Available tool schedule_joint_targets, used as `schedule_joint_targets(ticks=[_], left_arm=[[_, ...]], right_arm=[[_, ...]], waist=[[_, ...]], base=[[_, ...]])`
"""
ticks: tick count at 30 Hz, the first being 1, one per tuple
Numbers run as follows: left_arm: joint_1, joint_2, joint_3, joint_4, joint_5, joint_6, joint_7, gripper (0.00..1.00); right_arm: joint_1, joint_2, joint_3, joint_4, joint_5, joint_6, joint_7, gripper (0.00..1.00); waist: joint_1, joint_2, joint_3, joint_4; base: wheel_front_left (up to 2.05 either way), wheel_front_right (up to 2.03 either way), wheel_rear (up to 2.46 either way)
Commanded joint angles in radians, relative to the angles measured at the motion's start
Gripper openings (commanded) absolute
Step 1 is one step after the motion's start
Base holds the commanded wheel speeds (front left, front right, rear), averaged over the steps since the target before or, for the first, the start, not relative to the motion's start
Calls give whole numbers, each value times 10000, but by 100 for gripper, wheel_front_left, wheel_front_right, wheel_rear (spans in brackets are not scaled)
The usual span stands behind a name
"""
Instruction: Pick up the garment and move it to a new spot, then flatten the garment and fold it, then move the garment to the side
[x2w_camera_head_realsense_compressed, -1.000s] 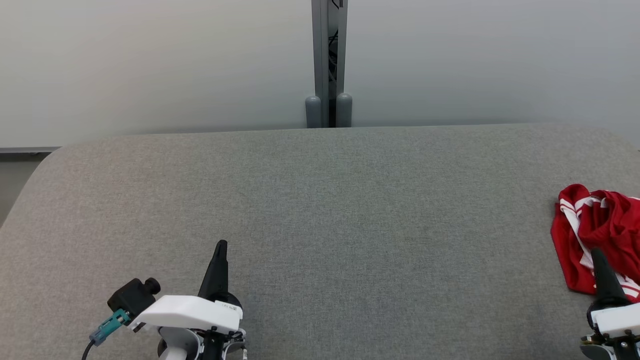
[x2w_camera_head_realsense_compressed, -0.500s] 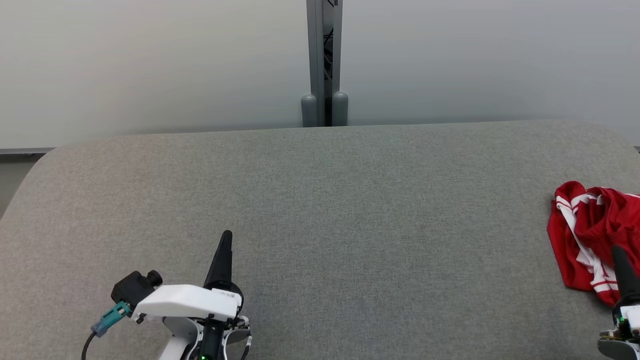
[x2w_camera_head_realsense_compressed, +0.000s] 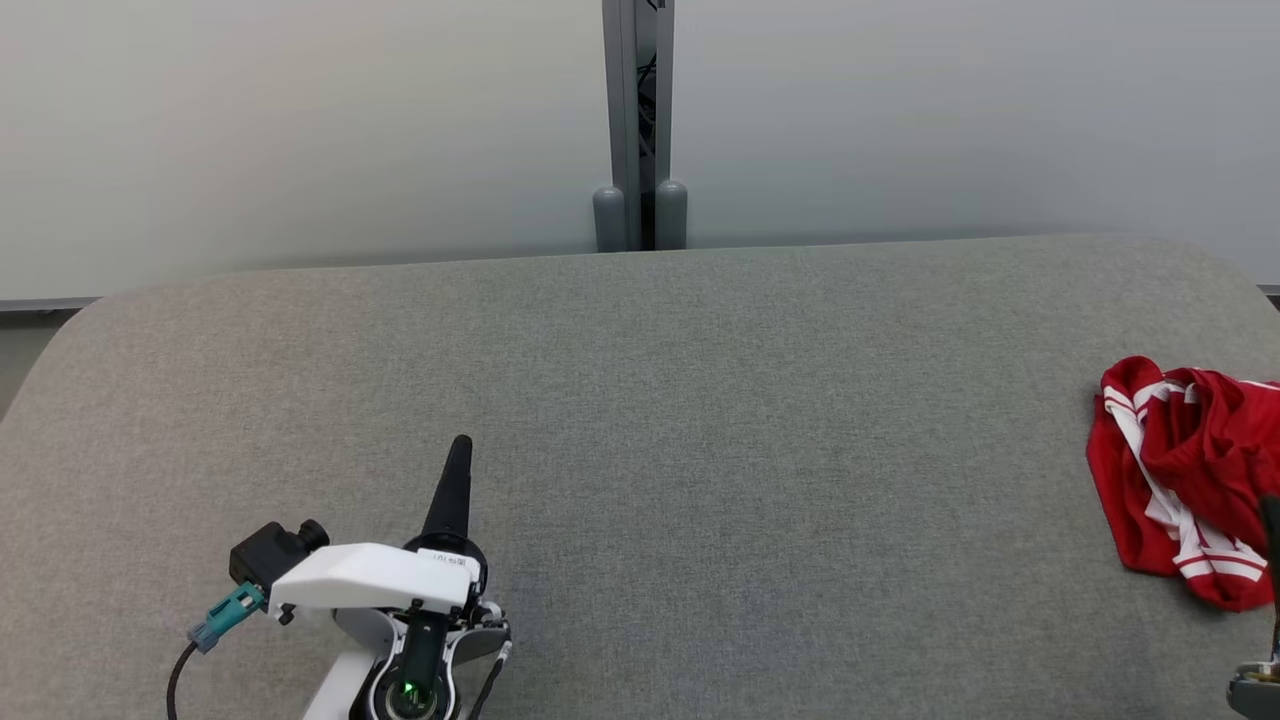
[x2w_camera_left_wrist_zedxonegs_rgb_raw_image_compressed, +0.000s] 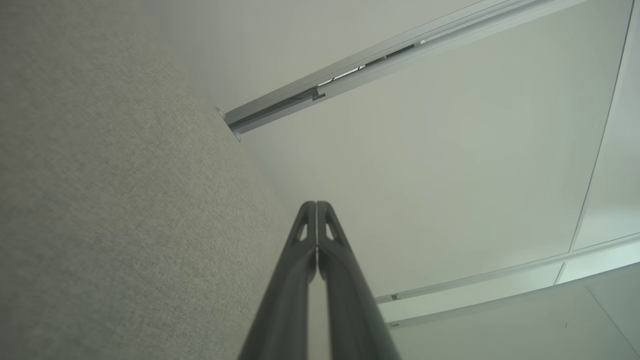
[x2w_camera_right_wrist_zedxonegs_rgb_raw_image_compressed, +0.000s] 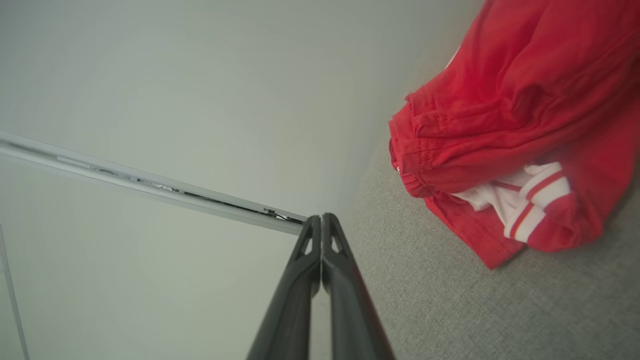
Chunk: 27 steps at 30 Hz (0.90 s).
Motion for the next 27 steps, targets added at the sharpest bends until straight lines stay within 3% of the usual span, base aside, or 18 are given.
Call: schedule_joint_targets(ticks=[1,27], left_arm=[[-331,35,-9,-32,-219,-95,25,0],[-893,45,-302,259,-2116,-438,184,0]], right_arm=[[-157,-26,-121,-95,252,6,115,0],[-177,44,-1175,-159,2184,7,1036,0]], waist=[[0,-1,5,-11],[0,-1,77,-201]], base=[[0,0,0],[0,0,0]])
